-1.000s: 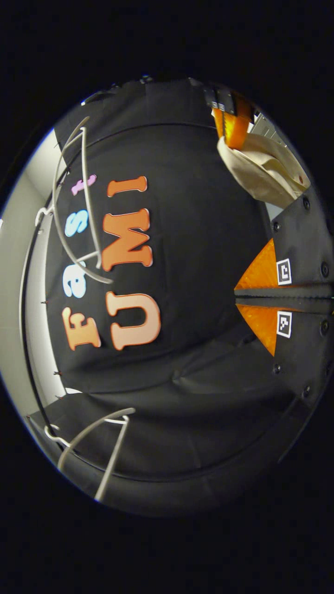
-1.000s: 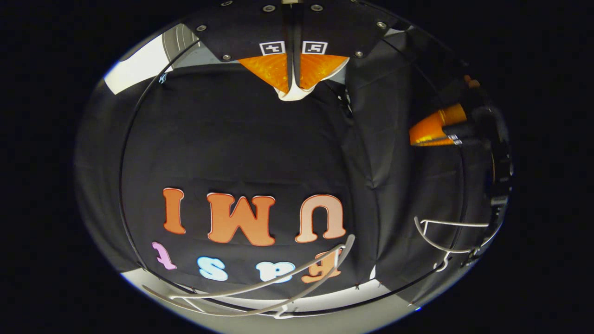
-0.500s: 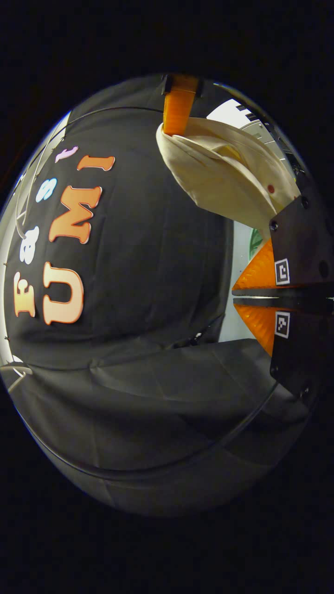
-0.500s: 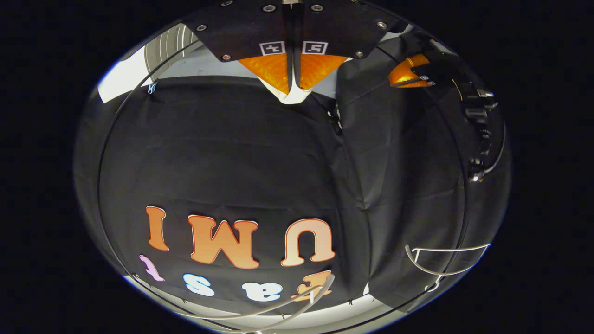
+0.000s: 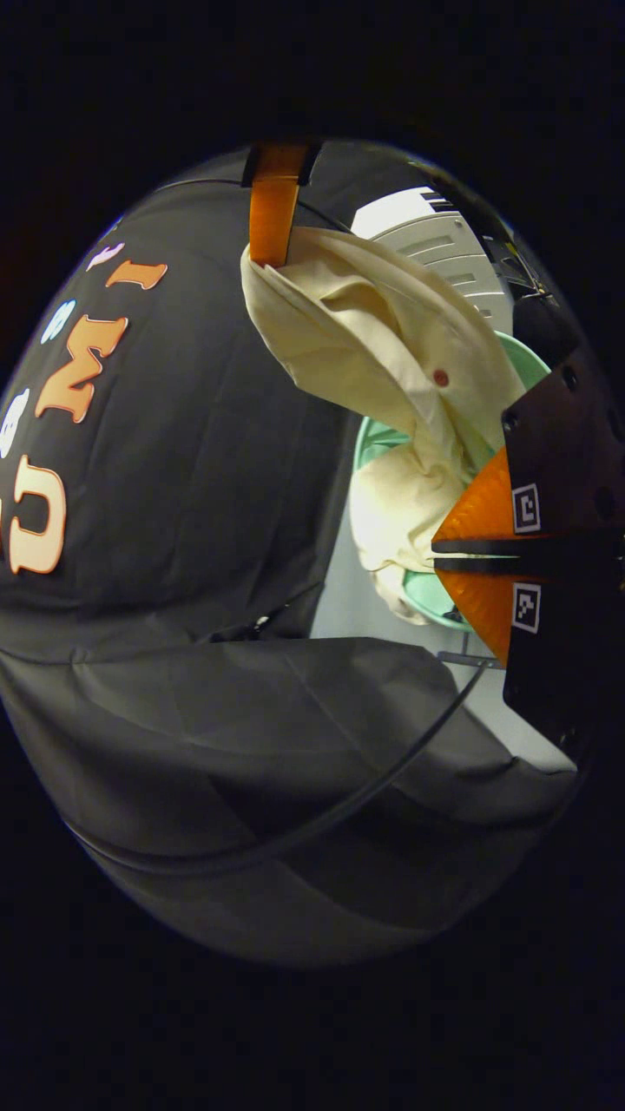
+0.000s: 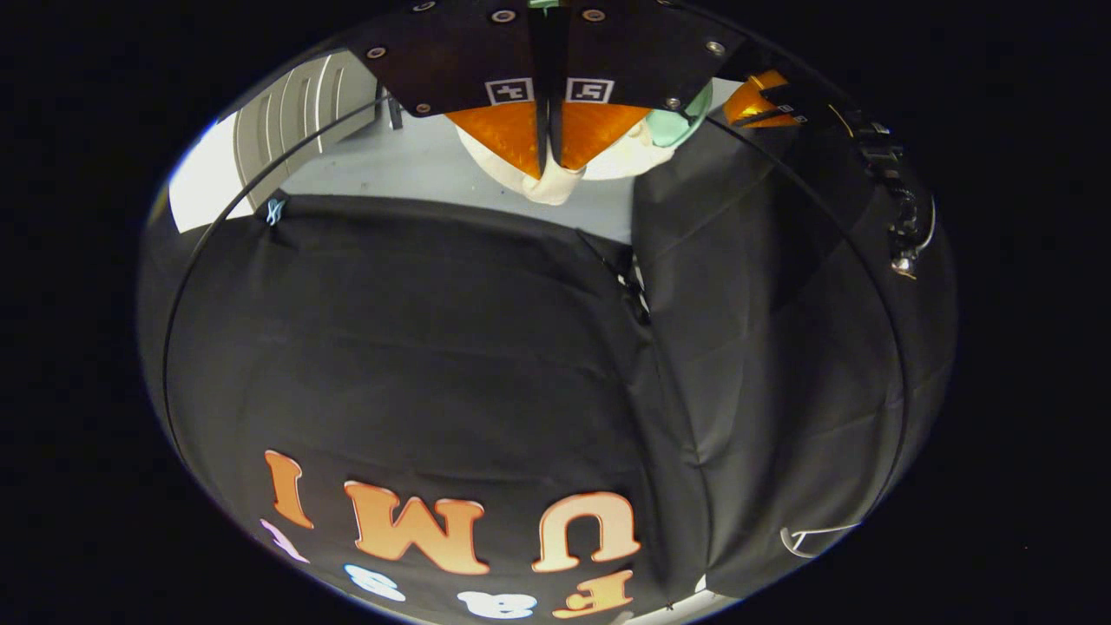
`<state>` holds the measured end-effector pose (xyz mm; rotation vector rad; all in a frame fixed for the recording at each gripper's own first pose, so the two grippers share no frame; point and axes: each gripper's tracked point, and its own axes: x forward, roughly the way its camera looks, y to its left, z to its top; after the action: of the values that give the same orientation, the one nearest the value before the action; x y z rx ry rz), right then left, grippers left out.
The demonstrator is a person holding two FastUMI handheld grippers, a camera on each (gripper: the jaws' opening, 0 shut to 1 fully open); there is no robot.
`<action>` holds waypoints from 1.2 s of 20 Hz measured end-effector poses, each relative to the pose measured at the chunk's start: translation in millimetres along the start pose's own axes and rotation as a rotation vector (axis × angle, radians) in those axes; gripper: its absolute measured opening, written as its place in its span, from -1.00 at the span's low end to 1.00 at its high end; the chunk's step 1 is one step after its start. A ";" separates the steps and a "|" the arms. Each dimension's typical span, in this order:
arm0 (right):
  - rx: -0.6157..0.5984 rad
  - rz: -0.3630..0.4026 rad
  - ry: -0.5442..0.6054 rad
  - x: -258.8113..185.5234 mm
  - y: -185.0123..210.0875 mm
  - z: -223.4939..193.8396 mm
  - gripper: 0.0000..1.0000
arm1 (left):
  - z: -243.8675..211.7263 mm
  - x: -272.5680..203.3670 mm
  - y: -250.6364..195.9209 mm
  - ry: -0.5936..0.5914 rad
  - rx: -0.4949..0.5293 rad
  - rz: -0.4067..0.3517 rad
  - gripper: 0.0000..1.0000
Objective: Grasp the clothes on the hanger with both hands and then place them into the laundry hamper below.
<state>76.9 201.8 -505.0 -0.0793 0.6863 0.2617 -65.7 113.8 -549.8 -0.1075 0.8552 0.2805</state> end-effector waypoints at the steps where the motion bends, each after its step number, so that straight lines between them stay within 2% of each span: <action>1: 0.007 -0.009 0.021 7.8 -2.9 -11.8 -1.00 | -7.2 2.4 0.9 0.016 -0.016 0.003 -0.86; 6: 0.063 -0.039 0.151 44.9 -17.9 -86.9 -1.00 | -47.2 7.0 4.1 0.104 -0.094 0.022 -0.85; 12: 0.077 -0.134 0.295 81.8 -43.4 -181.4 -1.00 | -52.8 4.5 5.2 0.118 -0.103 0.025 -0.85; 15: 0.091 -0.095 0.367 90.0 -36.5 -219.2 -0.98 | -57.3 5.7 4.6 0.130 -0.078 0.027 -0.85; 17: 0.087 -0.090 0.415 87.3 -35.3 -238.0 -0.91 | -59.5 10.3 6.4 0.137 -0.069 0.032 -0.85; 24: 0.100 -0.092 0.463 74.9 -38.0 -253.0 -0.78 | -65.6 14.1 2.6 0.158 -0.070 0.023 -0.85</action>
<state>-13.2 141.0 -748.4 -0.0766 1.1511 0.1190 -105.4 105.7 -603.3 -0.1864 1.0037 0.3271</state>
